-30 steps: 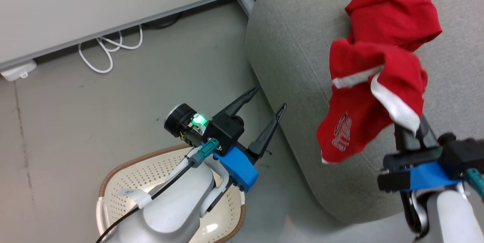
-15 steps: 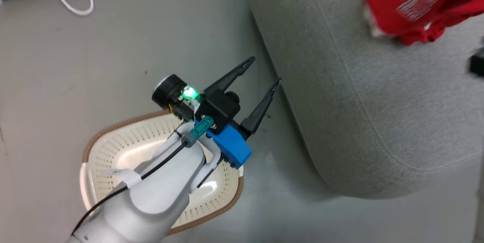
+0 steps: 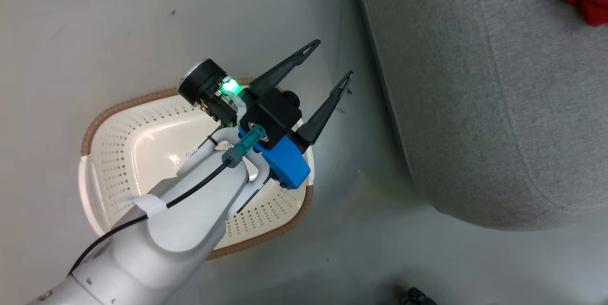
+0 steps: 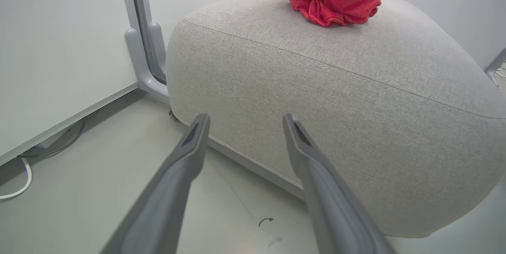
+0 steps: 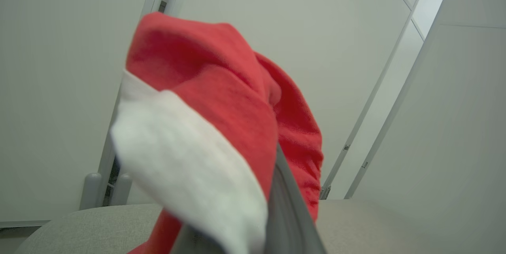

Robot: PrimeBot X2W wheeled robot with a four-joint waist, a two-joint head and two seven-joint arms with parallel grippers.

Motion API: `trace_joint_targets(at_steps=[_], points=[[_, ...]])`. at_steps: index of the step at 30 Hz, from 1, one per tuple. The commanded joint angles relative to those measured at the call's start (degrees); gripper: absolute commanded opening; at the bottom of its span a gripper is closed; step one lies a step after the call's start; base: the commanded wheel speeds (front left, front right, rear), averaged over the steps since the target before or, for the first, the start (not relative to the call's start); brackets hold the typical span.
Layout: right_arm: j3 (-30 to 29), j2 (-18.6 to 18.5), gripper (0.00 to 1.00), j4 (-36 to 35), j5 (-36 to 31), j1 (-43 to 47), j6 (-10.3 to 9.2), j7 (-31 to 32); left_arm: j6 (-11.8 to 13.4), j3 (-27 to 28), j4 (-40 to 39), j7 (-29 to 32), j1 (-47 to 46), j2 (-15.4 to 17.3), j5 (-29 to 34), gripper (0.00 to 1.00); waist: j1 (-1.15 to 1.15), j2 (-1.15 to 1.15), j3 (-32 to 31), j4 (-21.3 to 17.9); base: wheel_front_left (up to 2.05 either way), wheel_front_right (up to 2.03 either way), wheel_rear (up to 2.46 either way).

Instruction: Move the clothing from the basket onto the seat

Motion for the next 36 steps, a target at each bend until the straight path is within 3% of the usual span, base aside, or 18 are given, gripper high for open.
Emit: trace_joint_targets(at_steps=[1,12,20,21,22,23,36], points=[[-0.2,-0.4,0.0,0.9,-0.1,-1.0,0.01,0.0,0.0,0.1,-0.3,0.1,-1.0,0.5,0.4,1.0,-0.01,0.0,1.4,-0.2,0.0,0.0,0.0],[-3.9,-0.3,0.0,20.4,-2.4,-2.2,0.01,0.0,0.3,-0.6,-2.3,0.9,-1.4,2.1,0.5,1.0,-0.01,0.0,4.2,0.6,0.0,0.0,0.0],[-4.0,0.4,0.0,26.7,-3.1,-2.9,0.01,0.0,0.8,-0.8,-2.5,0.2,-0.9,2.5,0.0,1.0,-0.01,0.0,3.7,1.5,0.0,0.0,0.0],[-3.9,0.6,0.37,26.6,-3.0,-3.0,0.01,0.0,0.8,-0.8,-2.5,0.1,-0.8,2.5,0.0,1.0,-0.01,0.0,3.4,1.5,0.0,0.0,0.0],[-3.7,0.9,0.95,26.0,-2.9,-2.8,0.01,0.0,0.9,-0.8,-2.4,-0.1,-0.7,2.6,0.0,1.0,-0.01,0.0,3.0,1.4,0.0,0.0,0.0],[-3.4,1.2,1.0,25.6,-3.1,-2.3,0.01,0.0,1.0,-0.8,-2.3,-0.2,-0.4,2.6,-0.1,1.0,-0.01,0.0,2.5,1.3,0.0,0.0,0.0],[0.6,4.0,1.0,11.3,-2.3,14.5,0.01,0.0,1.5,-1.1,0.9,-3.1,4.2,-0.2,-2.4,1.0,-0.01,0.0,-9.9,1.8,0.0,0.0,0.0]])
